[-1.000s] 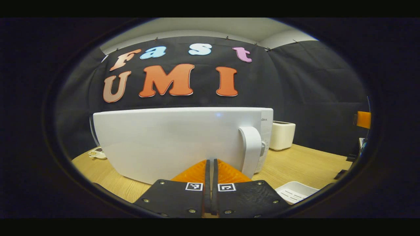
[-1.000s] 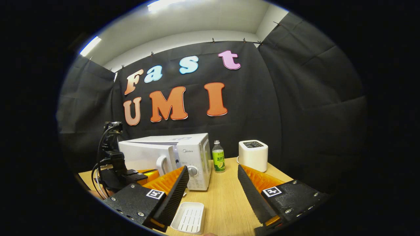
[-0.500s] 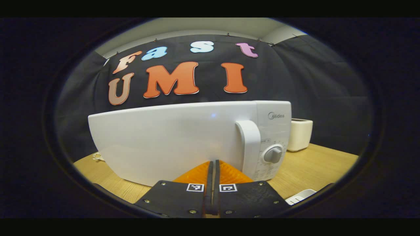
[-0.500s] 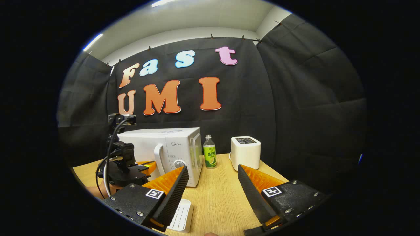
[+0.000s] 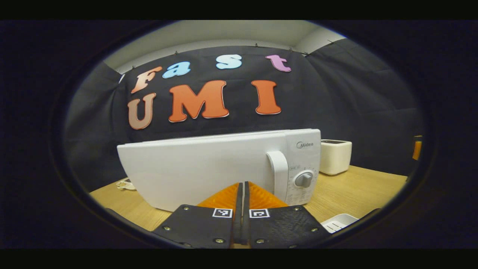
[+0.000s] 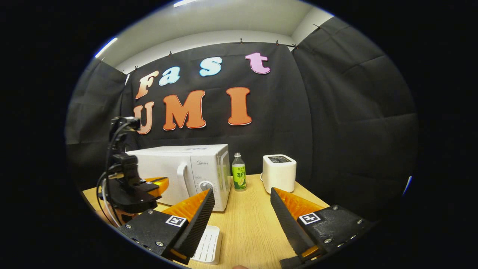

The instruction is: Open the microwave oven with the left hand, put the food in, and close the microwave oven.

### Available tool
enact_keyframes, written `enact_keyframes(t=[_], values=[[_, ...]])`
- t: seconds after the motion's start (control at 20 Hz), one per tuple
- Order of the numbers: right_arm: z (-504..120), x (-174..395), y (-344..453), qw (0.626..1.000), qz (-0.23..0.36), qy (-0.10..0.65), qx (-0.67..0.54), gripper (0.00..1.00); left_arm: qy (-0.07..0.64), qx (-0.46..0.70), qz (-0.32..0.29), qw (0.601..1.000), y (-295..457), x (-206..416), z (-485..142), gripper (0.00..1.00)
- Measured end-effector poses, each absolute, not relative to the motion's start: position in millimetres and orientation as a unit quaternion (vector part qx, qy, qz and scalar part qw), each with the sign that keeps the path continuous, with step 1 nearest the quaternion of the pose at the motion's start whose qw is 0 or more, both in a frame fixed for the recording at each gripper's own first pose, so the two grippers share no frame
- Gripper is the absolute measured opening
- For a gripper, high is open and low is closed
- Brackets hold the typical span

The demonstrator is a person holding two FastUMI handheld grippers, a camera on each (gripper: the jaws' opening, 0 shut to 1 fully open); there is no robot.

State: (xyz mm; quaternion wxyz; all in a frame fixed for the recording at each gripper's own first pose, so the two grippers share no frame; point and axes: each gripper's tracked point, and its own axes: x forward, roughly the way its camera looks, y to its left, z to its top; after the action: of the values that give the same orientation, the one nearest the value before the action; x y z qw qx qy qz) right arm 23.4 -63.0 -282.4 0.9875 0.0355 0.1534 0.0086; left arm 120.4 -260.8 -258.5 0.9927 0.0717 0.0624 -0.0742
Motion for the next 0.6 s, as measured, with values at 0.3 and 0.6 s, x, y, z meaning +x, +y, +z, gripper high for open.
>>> enact_keyframes(t=[0.3, 0.6], values=[[-267.0, 25.3, -33.8, 0.989, 0.02, 0.148, 0.019, 0.93, 0.004, 0.041, -0.083, 0.996, -214.9, 49.0, -198.9, 0.01], [-237.9, 31.0, 19.6, 0.993, 0.038, 0.112, 0.006, 0.93, -0.02, 0.02, -0.069, 0.997, -128.4, 7.4, -166.3, 0.24]])
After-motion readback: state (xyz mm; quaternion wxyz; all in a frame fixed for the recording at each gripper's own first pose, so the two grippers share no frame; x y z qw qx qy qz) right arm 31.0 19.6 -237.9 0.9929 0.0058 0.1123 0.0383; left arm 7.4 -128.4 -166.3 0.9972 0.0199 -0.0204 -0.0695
